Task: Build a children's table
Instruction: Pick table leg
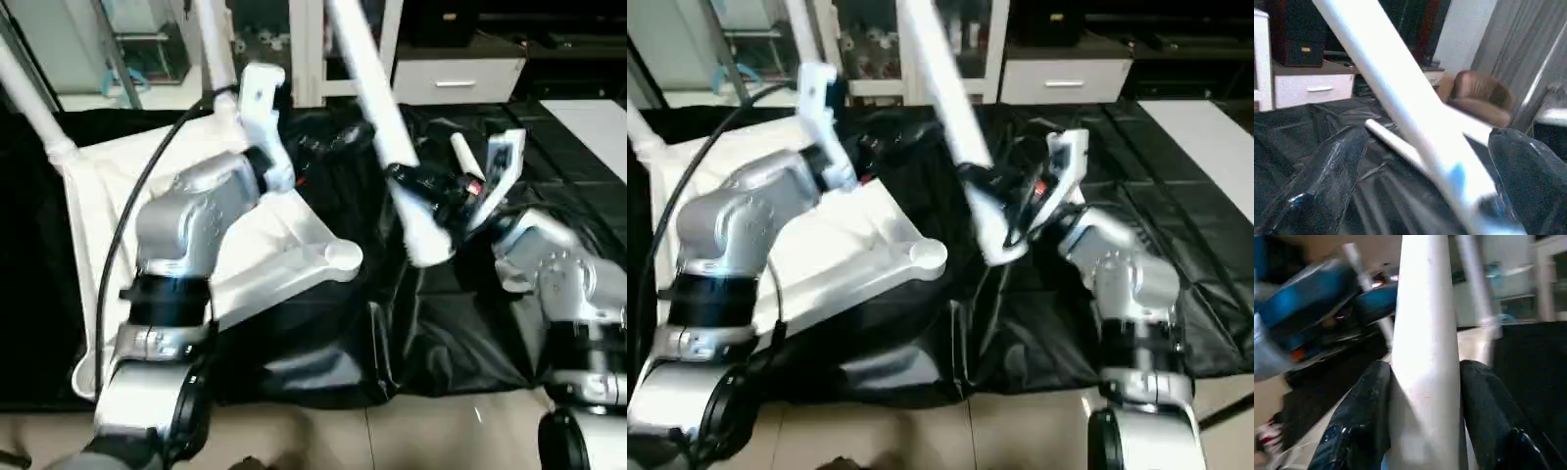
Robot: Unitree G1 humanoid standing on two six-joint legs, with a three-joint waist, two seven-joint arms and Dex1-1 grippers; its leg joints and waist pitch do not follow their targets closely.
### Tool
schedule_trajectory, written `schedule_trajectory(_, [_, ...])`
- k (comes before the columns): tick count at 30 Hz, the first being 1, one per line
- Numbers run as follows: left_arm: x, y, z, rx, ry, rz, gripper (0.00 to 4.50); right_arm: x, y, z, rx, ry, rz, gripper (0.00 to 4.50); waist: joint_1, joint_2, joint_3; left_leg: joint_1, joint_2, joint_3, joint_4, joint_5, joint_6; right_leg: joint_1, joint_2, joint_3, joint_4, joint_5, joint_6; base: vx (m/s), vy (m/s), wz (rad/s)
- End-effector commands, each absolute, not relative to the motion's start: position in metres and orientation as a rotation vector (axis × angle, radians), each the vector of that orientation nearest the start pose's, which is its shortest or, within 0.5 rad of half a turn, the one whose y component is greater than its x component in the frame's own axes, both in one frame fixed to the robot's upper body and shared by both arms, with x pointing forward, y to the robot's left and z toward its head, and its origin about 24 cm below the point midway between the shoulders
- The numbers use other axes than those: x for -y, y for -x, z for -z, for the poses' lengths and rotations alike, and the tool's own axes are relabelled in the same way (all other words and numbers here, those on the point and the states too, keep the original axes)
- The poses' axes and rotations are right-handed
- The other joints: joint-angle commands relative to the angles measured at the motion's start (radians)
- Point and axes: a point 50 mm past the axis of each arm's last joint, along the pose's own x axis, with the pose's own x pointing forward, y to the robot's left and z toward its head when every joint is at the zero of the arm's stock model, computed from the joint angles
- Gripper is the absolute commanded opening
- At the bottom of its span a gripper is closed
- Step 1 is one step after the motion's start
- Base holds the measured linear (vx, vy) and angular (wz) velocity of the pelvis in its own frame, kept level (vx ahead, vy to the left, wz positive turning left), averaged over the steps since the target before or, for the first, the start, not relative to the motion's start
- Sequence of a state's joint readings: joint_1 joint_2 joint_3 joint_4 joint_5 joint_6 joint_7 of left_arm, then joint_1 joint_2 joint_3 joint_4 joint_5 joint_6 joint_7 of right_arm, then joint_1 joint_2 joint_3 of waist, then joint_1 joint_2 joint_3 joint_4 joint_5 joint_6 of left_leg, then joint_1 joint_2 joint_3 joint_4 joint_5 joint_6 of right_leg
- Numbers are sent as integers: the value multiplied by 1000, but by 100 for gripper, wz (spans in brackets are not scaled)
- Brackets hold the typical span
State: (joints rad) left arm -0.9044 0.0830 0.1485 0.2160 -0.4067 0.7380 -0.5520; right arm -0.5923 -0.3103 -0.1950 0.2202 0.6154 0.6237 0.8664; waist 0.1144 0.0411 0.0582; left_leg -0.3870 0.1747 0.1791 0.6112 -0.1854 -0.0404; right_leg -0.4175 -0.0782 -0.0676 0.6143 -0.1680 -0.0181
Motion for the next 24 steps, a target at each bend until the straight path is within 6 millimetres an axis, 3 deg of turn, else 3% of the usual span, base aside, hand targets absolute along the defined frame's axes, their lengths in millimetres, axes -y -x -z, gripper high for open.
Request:
schedule_trajectory(1, [-79,-363,-227,-21,347,863,450,156,-322,-161,22,-455,-1052,177,8,-22,-80,17,40,-14,-58,-98,88,59,-66,38,-75,-233,-203,0,0,0])
schedule_trajectory(7, [-70,-361,-248,-12,493,962,450,150,-308,-164,34,-487,-1138,177,15,-19,-82,12,42,-17,-58,-76,86,61,-67,37,-70,-179,-218,0,0,0])
schedule_trajectory(9, [-70,-361,-248,-17,499,968,450,150,-307,-164,32,-484,-1142,177,17,-20,-82,12,41,-17,-58,-76,87,61,-69,37,-71,-180,-218,0,0,0])
schedule_trajectory(10, [-68,-361,-248,-29,500,974,450,150,-305,-164,32,-474,-1147,177,18,-12,-82,13,42,-18,-58,-81,82,61,-68,37,-72,-186,-213,0,0,0])
schedule_trajectory(14, [-67,-364,-242,-71,494,954,450,150,-303,-164,36,-459,-1124,177,21,-11,-82,14,42,-20,-60,-92,72,62,-68,36,-76,-205,-196,0,0,0])
schedule_trajectory(15, [-67,-364,-242,-71,494,954,422,150,-303,-164,36,-459,-1124,177,21,-12,-82,14,43,-20,-61,-94,68,61,-67,36,-77,-204,-195,0,0,0])
schedule_trajectory(24, [-72,-370,-237,-110,550,864,376,145,-309,-163,72,-308,-995,177,24,-14,-83,14,42,-20,-61,-87,54,61,-68,36,-73,-175,-195,0,0,0])
